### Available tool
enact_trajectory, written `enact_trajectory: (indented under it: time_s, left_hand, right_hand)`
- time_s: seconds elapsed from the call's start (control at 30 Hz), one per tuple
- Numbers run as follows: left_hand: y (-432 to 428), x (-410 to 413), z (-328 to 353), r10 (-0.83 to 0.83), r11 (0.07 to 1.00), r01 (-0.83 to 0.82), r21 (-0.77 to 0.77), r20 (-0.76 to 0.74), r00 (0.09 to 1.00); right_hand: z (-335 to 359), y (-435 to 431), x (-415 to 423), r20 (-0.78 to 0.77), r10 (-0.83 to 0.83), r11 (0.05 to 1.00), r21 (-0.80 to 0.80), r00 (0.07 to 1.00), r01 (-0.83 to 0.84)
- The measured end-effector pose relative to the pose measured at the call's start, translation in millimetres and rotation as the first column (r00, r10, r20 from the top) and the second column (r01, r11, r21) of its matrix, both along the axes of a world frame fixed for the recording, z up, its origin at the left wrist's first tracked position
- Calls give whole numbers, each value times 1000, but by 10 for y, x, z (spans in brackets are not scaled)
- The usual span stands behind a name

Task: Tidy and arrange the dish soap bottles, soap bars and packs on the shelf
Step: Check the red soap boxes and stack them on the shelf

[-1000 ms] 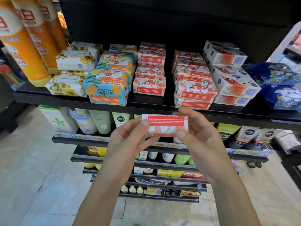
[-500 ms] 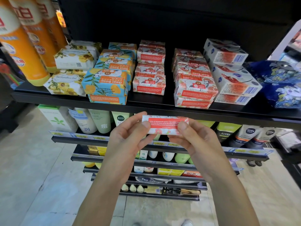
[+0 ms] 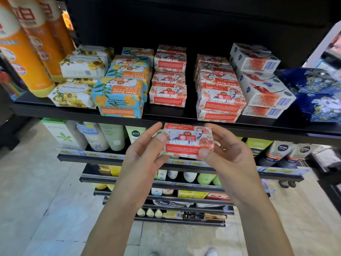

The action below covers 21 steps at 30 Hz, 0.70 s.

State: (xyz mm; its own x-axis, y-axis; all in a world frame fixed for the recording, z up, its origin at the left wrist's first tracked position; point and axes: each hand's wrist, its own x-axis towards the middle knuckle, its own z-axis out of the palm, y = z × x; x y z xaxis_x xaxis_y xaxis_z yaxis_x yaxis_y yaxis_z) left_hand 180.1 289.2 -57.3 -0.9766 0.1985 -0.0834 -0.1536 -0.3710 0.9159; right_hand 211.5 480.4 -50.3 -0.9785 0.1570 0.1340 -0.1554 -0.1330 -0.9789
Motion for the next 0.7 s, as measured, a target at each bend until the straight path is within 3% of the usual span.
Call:
enact_trajectory:
  time_s: [0.13, 0.43, 0.57, 0.7]
  left_hand:
    - [5, -16, -18, 31, 999, -32, 25, 41, 999]
    - [52, 21, 6, 38, 999, -37, 36, -25, 999]
    - [81, 20, 19, 78, 996, -76, 37, -47, 996]
    - [123, 13, 60, 91, 995, -87, 48, -83, 992]
  right_hand:
    - [-20, 39, -1, -68, 40, 999, 18, 997, -39]
    - [-61, 66, -17, -117, 136, 990, 46, 984, -132]
    - [40, 66, -1, -128, 69, 929, 369, 989, -17]
    - [155, 65, -33, -214, -6, 696, 700, 977, 157]
